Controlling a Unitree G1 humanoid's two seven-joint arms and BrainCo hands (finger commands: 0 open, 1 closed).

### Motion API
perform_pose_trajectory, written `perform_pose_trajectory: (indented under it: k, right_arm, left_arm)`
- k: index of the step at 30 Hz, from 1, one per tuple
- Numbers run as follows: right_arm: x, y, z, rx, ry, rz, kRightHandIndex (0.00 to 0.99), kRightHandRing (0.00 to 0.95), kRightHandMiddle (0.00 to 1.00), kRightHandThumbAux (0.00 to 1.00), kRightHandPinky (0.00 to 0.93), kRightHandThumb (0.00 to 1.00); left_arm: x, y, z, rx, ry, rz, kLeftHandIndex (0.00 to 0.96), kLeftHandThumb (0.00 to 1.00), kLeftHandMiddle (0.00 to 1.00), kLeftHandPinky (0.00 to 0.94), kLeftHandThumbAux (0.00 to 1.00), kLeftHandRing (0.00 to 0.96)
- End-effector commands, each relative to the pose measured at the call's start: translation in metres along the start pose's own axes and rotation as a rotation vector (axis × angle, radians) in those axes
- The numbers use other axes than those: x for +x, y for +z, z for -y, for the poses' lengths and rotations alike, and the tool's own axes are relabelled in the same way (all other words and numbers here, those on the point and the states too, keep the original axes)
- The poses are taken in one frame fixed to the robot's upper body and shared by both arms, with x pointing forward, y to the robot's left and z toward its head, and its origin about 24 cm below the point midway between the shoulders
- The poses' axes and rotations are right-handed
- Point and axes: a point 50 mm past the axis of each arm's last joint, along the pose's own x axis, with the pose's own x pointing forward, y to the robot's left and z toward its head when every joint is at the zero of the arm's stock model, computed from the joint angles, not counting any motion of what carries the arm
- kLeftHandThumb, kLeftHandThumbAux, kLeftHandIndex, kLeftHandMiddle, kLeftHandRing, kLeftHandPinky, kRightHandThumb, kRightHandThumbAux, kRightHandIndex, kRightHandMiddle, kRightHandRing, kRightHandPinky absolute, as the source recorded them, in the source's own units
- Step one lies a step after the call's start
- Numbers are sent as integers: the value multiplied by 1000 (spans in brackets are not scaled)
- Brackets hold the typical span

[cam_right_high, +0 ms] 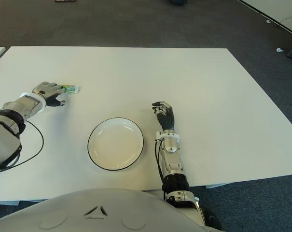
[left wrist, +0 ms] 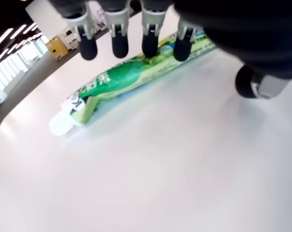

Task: Put the toothpaste on the table into the plate.

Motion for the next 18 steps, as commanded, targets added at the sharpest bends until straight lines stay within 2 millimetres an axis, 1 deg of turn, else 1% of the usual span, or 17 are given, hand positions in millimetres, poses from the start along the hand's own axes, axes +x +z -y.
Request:
perform_pose_trajectory:
  k: [1,9,18]
  right_arm:
    - [-2,-3,-1,-5,0,-26,418,395,408,733,412,708]
    - [-1,-1,-2,2,9,-21,418,397,411,733,412,709]
    - [0,-2,-2,3,8,-19,419,405,415,733,423,710]
  left_arm:
    - [-1,9,2,-132,97,-3,0,511,0,0,234,0]
    - [-2,8,0,-335,212,-63,0,516,0,0,216,0]
    - [-2,12,-11,-458,313,-34,0,534,0,0,177,0]
